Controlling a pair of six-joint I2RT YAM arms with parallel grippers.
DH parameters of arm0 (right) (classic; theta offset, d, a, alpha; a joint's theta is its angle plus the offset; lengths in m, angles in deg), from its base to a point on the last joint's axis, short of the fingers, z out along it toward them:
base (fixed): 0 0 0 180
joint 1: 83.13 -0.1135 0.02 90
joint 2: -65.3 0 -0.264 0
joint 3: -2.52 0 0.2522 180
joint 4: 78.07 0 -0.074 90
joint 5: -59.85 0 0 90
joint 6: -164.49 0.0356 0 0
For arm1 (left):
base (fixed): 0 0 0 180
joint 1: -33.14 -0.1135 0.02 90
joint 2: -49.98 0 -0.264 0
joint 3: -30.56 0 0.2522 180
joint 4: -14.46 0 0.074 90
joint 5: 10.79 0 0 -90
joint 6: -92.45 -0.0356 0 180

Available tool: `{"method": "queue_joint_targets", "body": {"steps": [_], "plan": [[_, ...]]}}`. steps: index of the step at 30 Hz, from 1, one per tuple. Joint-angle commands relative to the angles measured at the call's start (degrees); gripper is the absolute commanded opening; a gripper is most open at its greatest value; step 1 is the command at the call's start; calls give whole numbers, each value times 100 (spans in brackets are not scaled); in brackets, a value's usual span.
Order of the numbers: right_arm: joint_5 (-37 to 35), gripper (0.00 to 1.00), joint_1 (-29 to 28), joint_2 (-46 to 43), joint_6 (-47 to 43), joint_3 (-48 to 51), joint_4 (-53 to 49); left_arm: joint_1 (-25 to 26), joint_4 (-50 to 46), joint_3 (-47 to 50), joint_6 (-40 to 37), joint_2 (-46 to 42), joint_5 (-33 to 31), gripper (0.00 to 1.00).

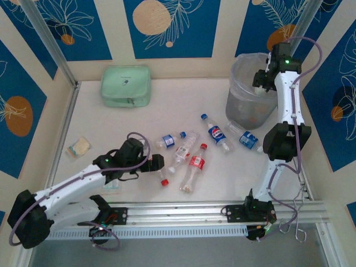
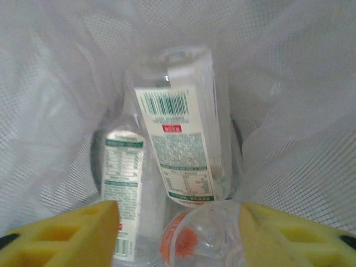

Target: Put the plastic bottles in the bin

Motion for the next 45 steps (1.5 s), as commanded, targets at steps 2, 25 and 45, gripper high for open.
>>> {"method": "queue_joint_targets", "body": {"steps": [2,25,45], "plan": [[311,70,-1,-471,205,-449,-143,8,-129,184,1108,-361,-430,100],[3235,99,-925,-3128,914,2116,662,1208,928,423,3328,1342,-1568,76],[5827,96,-1129,-4554,1563,4066,1815,1010,-887,-728,1253,-15,-2892,28]]}}
